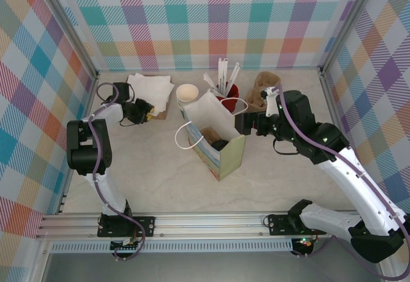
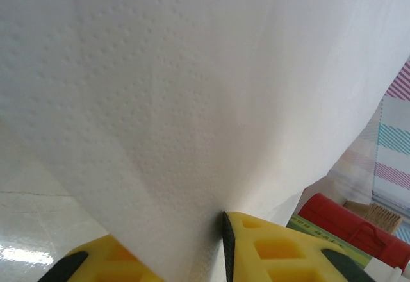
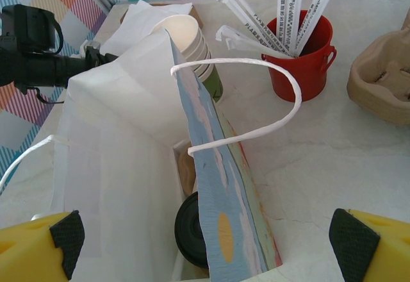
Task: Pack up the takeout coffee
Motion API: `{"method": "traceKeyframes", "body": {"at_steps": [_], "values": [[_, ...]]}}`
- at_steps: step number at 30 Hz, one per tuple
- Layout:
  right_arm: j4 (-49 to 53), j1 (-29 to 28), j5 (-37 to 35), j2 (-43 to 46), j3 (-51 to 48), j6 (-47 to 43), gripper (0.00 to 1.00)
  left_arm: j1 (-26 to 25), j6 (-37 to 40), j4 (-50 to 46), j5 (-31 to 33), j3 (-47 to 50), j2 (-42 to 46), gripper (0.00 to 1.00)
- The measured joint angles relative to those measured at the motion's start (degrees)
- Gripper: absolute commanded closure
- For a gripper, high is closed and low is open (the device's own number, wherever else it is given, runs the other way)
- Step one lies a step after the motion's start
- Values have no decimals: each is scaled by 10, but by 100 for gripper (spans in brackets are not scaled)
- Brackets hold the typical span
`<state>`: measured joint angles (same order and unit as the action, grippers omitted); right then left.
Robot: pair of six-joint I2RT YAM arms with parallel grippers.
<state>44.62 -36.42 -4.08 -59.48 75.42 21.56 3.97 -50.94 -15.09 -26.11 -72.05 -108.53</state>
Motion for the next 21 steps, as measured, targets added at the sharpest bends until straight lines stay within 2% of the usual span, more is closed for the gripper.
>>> {"method": "traceKeyframes", "body": {"at_steps": [10,21], "values": [[0,0,0,0,0,0,0,0,15,-26,6,-5,10,87],[0,0,0,0,0,0,0,0,78,-78,47,-10,97,97]]}}
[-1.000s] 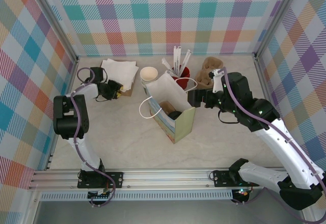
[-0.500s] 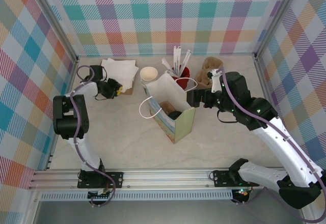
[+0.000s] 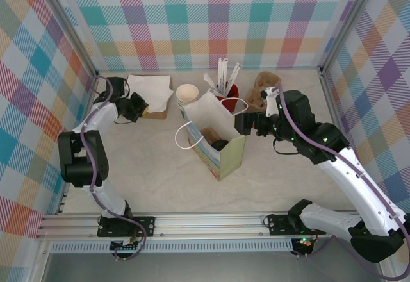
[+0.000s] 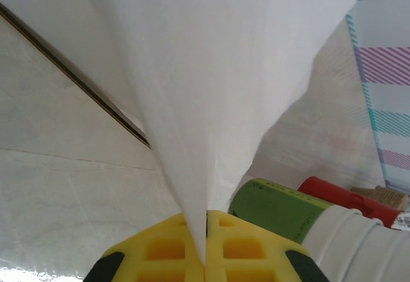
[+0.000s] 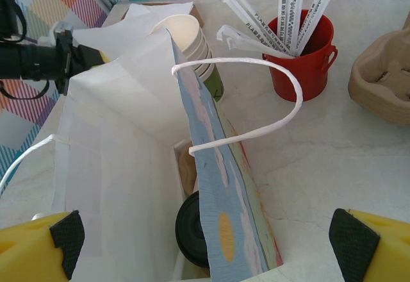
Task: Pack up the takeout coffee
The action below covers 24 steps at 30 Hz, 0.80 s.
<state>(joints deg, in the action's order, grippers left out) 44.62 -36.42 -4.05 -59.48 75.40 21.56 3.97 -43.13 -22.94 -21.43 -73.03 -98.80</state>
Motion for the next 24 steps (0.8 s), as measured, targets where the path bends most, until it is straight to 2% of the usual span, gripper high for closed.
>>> {"method": "traceKeyframes", "body": {"at_steps": [10,17,24], "values": [[4,0,-9,-7,5,-28,0,-1,147,-55,6,-48,94,100],[6,0,-15,-22,42,-57,0,-22,264,-85,-36,-117,149,100],[19,0,14,-55,106,-92,0,-77,352,-102,-96,-164,179,100]]}}
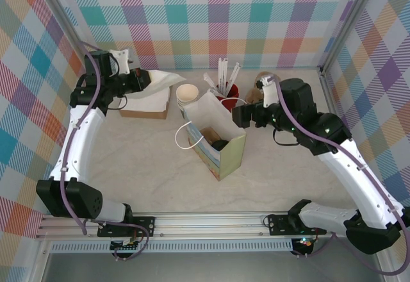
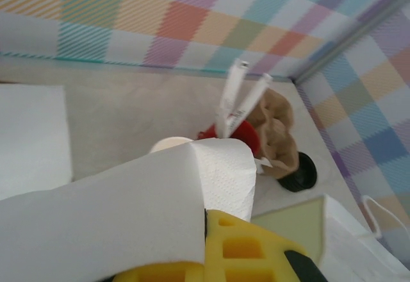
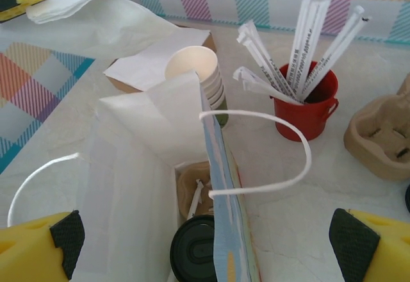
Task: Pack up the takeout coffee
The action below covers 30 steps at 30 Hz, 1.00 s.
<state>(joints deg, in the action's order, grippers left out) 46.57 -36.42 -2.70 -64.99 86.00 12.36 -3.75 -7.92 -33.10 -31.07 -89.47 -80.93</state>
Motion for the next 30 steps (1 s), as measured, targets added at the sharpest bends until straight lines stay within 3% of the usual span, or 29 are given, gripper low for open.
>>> {"method": "traceKeyframes", "body": {"at_steps": [8,19,30], "values": [[46,0,94,-65,134,-81,0,-83,88,-15,-59,-59,11,100],[115,0,193,-157,287,-132,0,-163,147,-53,-140,-133,16,100],[146,0,249,-199,352,-133,0,-193,186,-94,-179,-148,16,100]]}}
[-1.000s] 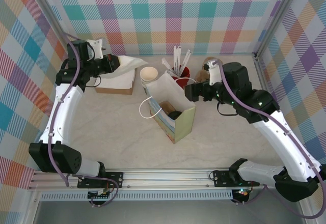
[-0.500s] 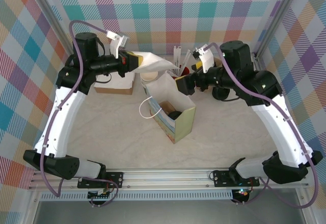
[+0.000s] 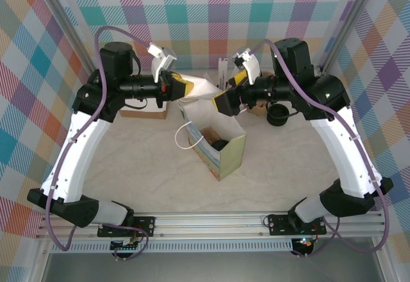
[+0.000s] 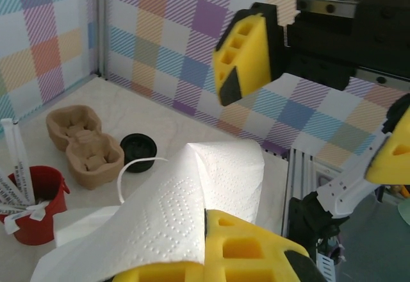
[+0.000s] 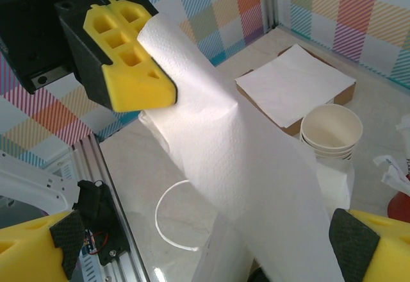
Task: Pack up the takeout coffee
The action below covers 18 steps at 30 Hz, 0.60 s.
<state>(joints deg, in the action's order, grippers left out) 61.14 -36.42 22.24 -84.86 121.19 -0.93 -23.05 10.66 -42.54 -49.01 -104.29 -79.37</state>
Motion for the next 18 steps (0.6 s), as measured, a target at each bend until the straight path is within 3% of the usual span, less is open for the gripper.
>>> {"method": "traceKeyframes", "body": {"at_steps": [7,12,18], "values": [[3,0,24,-39,18,2,3,-12,15,-9,-27,-5,0,100],[7,0,43,-63,27,7,15,-17,21,-10,-38,-6,0,100],[14,0,65,-69,29,16,39,-26,23,-13,-42,-10,-2,100]]}}
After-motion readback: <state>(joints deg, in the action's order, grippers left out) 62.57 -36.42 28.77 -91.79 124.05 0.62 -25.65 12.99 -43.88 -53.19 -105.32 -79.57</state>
